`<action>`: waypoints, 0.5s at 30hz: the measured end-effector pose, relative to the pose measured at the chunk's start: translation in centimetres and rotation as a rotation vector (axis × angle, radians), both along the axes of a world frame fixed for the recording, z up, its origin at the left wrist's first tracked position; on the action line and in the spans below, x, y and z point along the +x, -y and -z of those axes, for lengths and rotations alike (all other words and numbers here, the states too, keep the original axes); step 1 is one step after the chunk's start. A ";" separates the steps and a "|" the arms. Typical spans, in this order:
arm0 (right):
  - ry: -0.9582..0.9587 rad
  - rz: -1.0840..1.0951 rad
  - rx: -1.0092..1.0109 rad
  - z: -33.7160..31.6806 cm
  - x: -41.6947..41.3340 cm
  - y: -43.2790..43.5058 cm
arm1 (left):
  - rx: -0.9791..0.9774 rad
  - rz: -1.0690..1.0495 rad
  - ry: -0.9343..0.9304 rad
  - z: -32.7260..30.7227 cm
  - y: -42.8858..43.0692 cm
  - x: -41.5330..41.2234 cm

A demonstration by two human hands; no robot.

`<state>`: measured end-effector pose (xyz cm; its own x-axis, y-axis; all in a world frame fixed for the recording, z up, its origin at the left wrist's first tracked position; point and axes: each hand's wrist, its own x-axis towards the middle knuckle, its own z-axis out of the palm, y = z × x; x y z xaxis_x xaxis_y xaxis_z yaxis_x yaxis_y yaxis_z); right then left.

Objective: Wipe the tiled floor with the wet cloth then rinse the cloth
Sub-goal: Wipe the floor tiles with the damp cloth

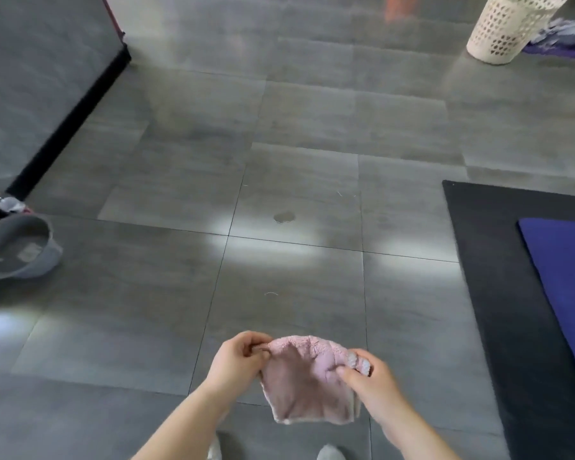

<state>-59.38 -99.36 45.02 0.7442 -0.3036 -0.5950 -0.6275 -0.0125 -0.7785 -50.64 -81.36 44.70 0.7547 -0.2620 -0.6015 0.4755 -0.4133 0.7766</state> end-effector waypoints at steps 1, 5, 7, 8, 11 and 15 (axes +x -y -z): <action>-0.013 0.011 0.007 2.4 -0.2 0.3 | 0.008 -0.030 -0.026 2.0 0.3 -0.6; -0.074 -0.006 0.028 13.2 -0.3 0.7 | 0.045 -0.077 -0.041 12.4 1.2 -1.7; -0.106 -0.011 -0.009 19.2 -0.6 0.2 | 0.092 -0.060 -0.027 18.8 1.1 -2.7; -0.124 -0.006 -0.034 22.2 -0.8 0.0 | 0.119 -0.046 -0.025 21.6 0.9 -3.1; -0.164 0.024 -0.062 30.7 -1.0 -1.2 | 0.175 -0.021 -0.033 29.6 0.0 -3.8; -0.159 0.006 -0.059 40.2 0.0 -2.0 | 0.216 0.041 -0.056 39.5 -1.1 -3.7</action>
<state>-59.35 -97.35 4.79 0.6404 -0.3452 -0.6862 -0.7429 -0.0513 -0.6675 -54.29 -80.25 5.24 0.7101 -0.1525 -0.6874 0.4947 -0.5866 0.6412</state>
